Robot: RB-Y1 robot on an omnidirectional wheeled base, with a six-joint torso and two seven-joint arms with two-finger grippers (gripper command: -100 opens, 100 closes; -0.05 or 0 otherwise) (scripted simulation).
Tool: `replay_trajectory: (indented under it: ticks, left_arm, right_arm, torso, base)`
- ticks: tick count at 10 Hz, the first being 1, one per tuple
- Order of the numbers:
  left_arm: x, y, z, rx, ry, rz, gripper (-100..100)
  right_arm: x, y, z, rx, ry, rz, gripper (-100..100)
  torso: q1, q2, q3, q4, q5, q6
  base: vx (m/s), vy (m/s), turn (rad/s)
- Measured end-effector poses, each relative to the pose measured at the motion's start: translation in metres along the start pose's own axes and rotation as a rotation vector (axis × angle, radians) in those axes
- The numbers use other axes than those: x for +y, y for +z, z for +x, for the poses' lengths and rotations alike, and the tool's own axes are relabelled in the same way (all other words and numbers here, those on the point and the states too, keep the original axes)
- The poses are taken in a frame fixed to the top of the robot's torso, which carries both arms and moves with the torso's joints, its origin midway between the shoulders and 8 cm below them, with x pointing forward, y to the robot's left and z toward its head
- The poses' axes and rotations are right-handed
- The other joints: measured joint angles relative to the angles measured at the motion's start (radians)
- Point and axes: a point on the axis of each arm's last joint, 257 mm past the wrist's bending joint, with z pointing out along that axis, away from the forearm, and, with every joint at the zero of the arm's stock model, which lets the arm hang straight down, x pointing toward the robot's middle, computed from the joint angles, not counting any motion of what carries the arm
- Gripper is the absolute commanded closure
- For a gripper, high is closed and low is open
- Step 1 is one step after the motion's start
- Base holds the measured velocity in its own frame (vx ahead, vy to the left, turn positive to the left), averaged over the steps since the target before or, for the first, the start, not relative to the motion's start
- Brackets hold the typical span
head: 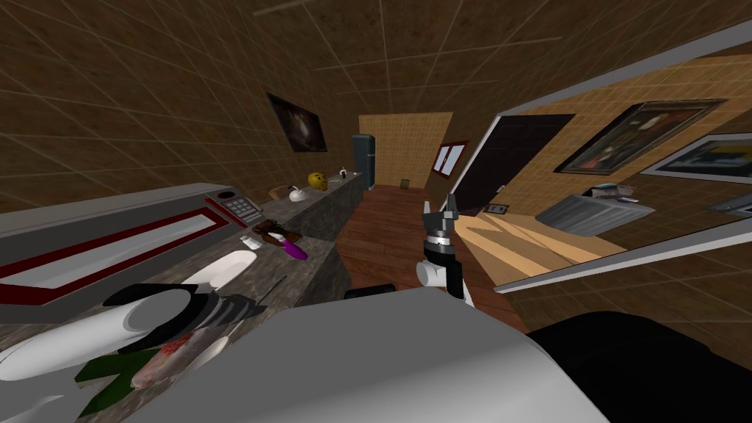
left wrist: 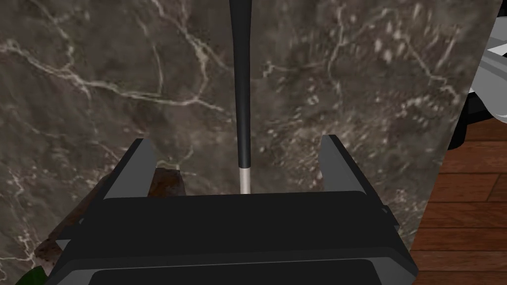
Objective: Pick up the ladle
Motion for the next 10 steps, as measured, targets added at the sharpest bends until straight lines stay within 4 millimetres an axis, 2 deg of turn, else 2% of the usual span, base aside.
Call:
replay_trajectory:
  ticks: [5,6,10]
  left_arm:
    - [-0.013,0.019,0.000,-0.002,-0.034,0.007,-100]
    - [-0.013,0.020,0.000,-0.002,-0.034,0.007,100]
    - [-0.013,0.020,-0.001,-0.002,-0.035,0.007,100]
  right_arm:
    - [0.000,0.000,0.000,0.000,0.000,0.000,0]
    - [0.000,0.000,0.000,0.000,0.000,0.000,0]
    - [0.000,0.000,0.000,0.000,0.000,0.000,0]
  torso:
    - [0.001,0.002,0.001,0.000,0.000,-0.001]
    - [0.001,0.001,0.000,0.000,0.001,-0.001]
    - [0.003,-0.001,-0.001,0.000,0.001,-0.001]
  base:
    - [-0.038,-0.012,-0.054]
    - [0.000,0.000,0.000]
    - [0.000,0.000,0.000]
